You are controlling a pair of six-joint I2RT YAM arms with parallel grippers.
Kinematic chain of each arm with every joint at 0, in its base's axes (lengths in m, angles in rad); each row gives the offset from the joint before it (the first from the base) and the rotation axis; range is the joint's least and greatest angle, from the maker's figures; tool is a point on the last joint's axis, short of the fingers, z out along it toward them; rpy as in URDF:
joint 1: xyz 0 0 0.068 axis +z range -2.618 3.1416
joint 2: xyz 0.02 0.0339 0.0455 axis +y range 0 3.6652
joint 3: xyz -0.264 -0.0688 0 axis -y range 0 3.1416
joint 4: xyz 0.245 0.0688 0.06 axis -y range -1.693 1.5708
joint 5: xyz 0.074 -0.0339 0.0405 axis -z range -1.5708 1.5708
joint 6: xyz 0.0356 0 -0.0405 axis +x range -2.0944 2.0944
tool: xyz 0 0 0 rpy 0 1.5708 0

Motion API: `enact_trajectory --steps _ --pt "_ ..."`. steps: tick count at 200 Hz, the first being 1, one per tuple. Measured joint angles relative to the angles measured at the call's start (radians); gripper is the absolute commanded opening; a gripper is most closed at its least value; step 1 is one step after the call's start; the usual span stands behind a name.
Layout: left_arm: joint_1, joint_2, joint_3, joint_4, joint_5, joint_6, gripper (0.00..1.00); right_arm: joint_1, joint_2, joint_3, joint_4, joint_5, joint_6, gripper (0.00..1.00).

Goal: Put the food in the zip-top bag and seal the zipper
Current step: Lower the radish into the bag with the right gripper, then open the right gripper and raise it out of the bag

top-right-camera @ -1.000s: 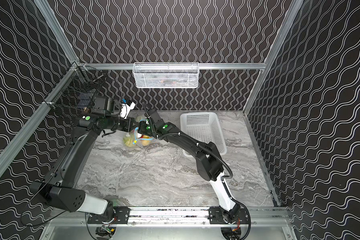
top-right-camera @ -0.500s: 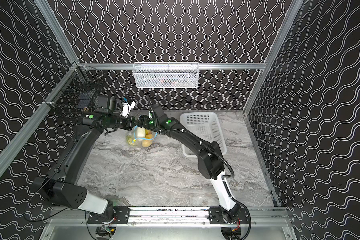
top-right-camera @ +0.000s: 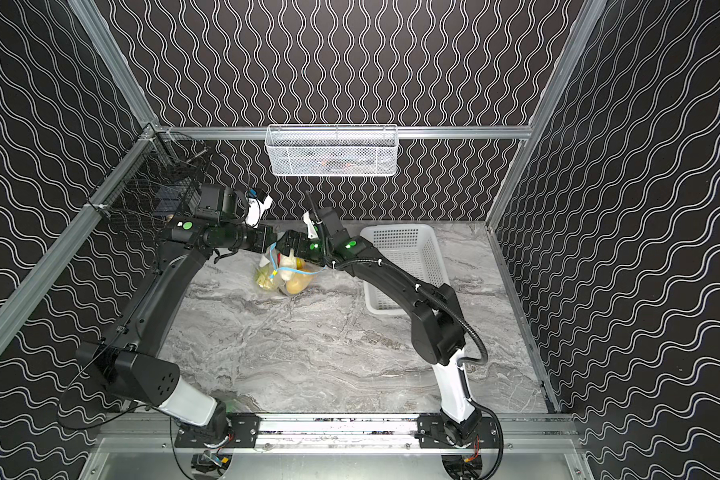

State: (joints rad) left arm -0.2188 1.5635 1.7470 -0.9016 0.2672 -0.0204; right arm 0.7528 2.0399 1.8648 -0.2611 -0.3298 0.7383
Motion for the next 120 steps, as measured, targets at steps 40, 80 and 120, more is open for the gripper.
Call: enact_trajectory --steps 40,80,120 --pt "0.002 -0.013 -0.035 0.010 -0.001 0.000 0.00 0.003 -0.068 -0.102 0.059 -0.023 -0.017 0.99" --pt "0.003 -0.022 -0.040 0.011 0.006 0.000 0.00 0.000 -0.073 -0.111 0.129 -0.022 -0.016 0.81" --pt "0.004 -0.036 -0.047 0.018 0.011 -0.004 0.00 0.005 -0.072 -0.102 0.153 -0.016 0.002 0.77"
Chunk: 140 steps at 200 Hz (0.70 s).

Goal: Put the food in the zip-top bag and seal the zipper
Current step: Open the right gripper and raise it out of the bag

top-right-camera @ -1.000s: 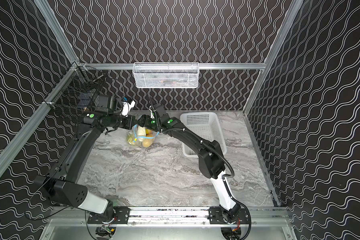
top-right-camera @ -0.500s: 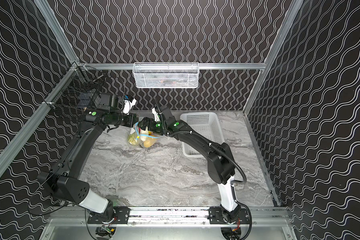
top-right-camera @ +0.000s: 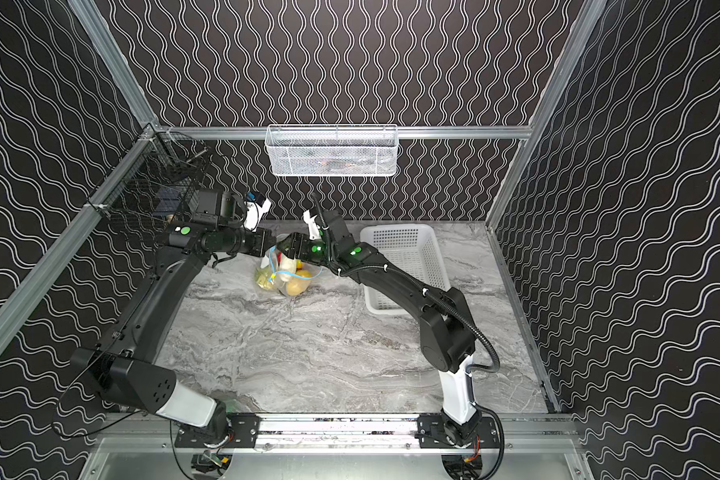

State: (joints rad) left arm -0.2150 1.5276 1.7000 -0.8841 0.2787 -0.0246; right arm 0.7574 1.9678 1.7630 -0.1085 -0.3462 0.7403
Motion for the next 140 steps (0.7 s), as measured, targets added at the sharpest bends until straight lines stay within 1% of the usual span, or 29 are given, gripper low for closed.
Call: enact_trajectory --steps 29,41,60,62,66,96,140 --pt "0.011 0.000 0.000 0.010 0.002 -0.011 0.00 0.001 -0.050 -0.047 0.001 0.010 -0.030 0.79" --pt "0.011 0.000 -0.005 0.018 0.003 -0.016 0.00 0.001 -0.078 -0.071 -0.002 0.021 -0.055 0.82" --pt "0.012 -0.002 -0.023 0.026 0.007 -0.023 0.00 0.001 -0.141 -0.109 0.001 0.023 -0.107 0.91" --pt "0.012 -0.002 -0.024 0.026 0.008 -0.024 0.00 0.001 -0.148 -0.112 0.002 0.024 -0.113 0.97" --pt "0.012 -0.002 -0.026 0.026 0.008 -0.024 0.00 0.001 -0.163 -0.119 0.007 0.023 -0.129 0.99" --pt "0.012 -0.006 -0.026 0.025 0.029 -0.024 0.00 0.002 -0.220 -0.127 -0.001 0.016 -0.238 0.99" --pt "0.012 -0.007 -0.018 0.021 0.064 -0.016 0.00 0.013 -0.254 -0.081 -0.104 0.020 -0.364 0.99"
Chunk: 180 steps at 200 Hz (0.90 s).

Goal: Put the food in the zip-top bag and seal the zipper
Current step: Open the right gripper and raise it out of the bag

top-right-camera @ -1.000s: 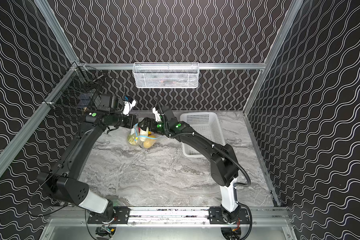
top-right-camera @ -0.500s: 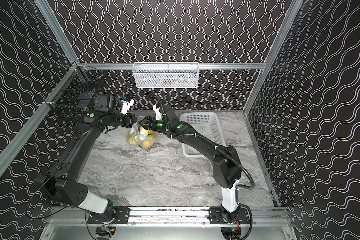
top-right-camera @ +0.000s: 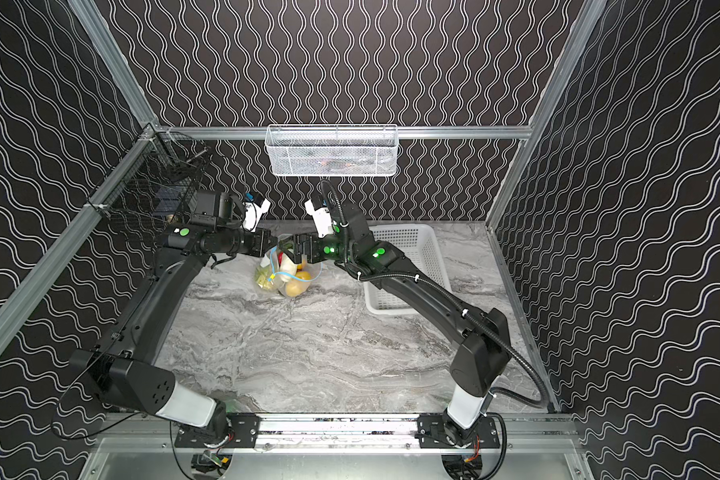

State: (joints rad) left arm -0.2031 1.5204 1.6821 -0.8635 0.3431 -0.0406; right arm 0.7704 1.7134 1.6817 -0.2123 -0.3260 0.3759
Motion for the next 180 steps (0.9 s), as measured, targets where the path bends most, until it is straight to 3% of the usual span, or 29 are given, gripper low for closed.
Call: enact_trajectory --steps 68,100,180 --pt "0.000 0.006 0.000 -0.007 0.040 0.047 0.00 0.060 -0.051 -0.007 -0.053 0.155 -0.208 0.99" --pt "0.000 0.013 -0.016 -0.006 0.058 0.047 0.00 0.139 -0.013 0.085 -0.125 0.264 -0.366 0.99" --pt "0.000 0.017 -0.027 0.001 0.090 0.046 0.00 0.192 -0.038 -0.077 -0.095 0.266 -0.728 0.99"
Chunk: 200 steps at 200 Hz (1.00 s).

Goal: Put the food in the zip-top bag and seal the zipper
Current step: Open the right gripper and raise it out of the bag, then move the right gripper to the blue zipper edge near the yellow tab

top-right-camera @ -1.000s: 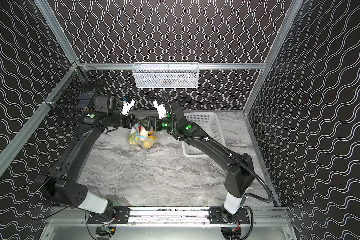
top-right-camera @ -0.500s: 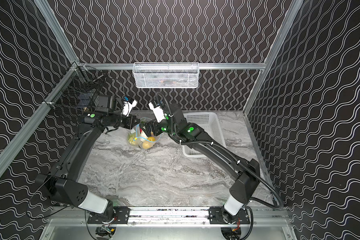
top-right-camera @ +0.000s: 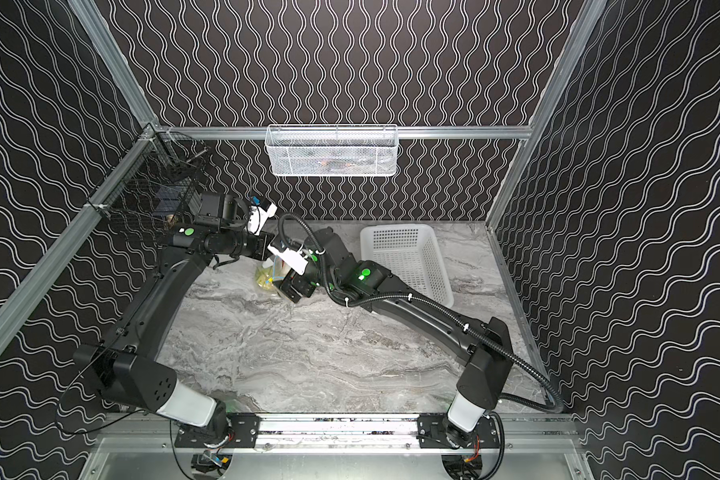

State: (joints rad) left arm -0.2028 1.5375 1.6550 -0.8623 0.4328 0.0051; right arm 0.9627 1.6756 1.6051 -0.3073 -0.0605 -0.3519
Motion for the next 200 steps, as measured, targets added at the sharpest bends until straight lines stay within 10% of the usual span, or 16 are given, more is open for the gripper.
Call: enact_trajectory --steps 200 --pt "0.001 0.029 0.026 -0.009 0.015 -0.003 0.00 0.108 0.137 0.018 0.092 0.136 -0.606 0.55"
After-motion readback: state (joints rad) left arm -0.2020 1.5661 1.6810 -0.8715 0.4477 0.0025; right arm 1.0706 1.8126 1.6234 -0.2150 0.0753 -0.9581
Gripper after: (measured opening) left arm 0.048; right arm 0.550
